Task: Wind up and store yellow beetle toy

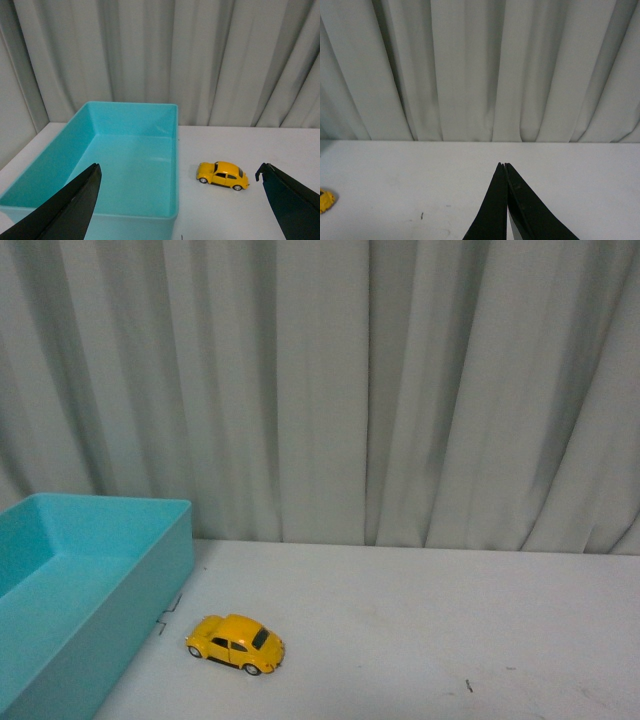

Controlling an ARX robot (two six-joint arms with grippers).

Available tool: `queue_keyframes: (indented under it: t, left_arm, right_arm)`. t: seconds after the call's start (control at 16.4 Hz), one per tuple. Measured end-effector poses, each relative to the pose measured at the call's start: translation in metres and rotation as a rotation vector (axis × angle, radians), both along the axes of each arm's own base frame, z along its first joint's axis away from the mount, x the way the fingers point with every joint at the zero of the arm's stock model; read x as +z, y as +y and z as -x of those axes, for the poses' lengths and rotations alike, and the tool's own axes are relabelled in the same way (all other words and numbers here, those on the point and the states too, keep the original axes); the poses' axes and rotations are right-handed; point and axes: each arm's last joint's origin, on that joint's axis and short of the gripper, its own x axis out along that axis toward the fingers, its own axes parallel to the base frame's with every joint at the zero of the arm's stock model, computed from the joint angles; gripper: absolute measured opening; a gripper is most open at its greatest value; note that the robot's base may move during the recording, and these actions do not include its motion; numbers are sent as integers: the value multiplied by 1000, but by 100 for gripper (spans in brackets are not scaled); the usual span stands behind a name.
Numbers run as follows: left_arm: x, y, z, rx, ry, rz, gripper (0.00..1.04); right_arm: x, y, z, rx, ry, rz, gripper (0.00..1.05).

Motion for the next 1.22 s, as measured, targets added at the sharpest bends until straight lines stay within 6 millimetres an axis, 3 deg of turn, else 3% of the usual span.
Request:
queue_keyframes:
  t: [0.79,1.22]
  left_arm:
    - [0,0,0,0,0,0,98]
    - [0,0,0,0,1,0,98]
  right_arm:
    - [-33,0,25,0,-14,-3,2]
    - [-33,0,41,-3,-33,-3,2]
